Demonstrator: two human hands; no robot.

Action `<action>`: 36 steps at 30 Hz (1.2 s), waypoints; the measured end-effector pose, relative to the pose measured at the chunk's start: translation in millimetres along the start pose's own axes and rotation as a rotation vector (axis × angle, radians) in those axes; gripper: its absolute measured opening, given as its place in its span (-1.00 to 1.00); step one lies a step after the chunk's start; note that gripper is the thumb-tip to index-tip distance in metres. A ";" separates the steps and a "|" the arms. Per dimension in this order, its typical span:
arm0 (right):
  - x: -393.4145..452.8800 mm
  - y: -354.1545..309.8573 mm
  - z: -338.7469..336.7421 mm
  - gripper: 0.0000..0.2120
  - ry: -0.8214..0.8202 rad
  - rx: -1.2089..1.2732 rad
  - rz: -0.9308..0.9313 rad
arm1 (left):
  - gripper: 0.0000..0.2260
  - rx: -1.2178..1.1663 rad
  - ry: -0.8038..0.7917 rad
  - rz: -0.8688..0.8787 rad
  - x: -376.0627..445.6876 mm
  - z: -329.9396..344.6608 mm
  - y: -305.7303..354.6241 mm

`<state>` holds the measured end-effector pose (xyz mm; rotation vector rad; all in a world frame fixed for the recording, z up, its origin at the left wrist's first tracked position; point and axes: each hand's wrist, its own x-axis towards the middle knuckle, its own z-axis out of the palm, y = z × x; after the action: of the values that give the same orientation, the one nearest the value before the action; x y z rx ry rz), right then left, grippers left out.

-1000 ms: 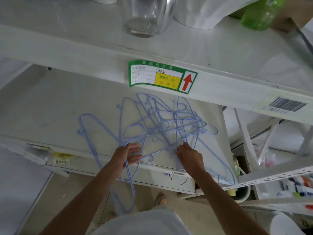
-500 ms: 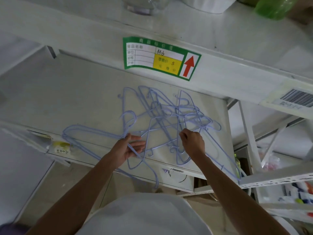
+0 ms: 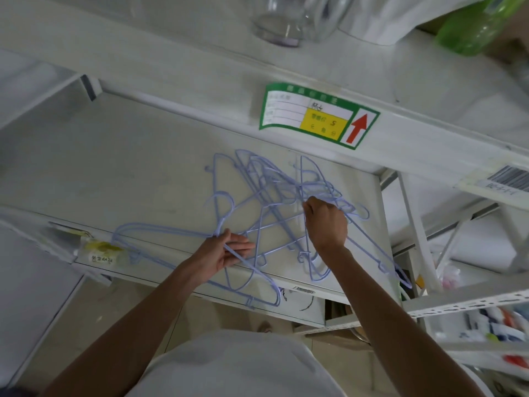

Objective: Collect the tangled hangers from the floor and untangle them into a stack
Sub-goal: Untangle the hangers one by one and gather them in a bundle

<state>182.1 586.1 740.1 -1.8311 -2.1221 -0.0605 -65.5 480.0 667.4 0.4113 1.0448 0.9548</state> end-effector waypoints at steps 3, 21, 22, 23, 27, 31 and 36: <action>-9.8 -25.7 -6.6 -0.74 0.079 -0.036 -0.069 | -0.53 0.058 -0.004 0.053 -12.9 -7.1 11.3; -32.6 -220.8 67.4 -0.61 -0.315 0.372 0.215 | -0.57 0.219 0.029 0.138 -106.8 -135.4 67.5; -33.3 -206.3 62.8 -0.65 -0.241 0.367 0.282 | -0.57 0.196 0.023 0.140 -108.5 -139.3 68.5; -33.7 -189.8 58.9 -0.67 -0.186 0.333 0.359 | -0.57 0.181 0.014 0.143 -110.3 -141.6 69.1; -34.9 -147.4 51.8 -0.44 -0.358 0.168 0.595 | -0.56 0.190 0.008 0.153 -115.9 -140.4 66.8; -30.1 -147.2 54.3 -0.60 -0.450 0.152 0.556 | -0.57 0.187 0.038 0.135 -121.7 -129.4 64.4; -24.7 -152.6 42.4 -0.71 -0.284 0.093 0.481 | -0.57 0.189 0.021 0.165 -130.4 -127.8 61.8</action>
<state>27.7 547.2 721.5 -2.3489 -1.7473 0.4276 -227.1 389.2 720.1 0.6530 1.1376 1.0120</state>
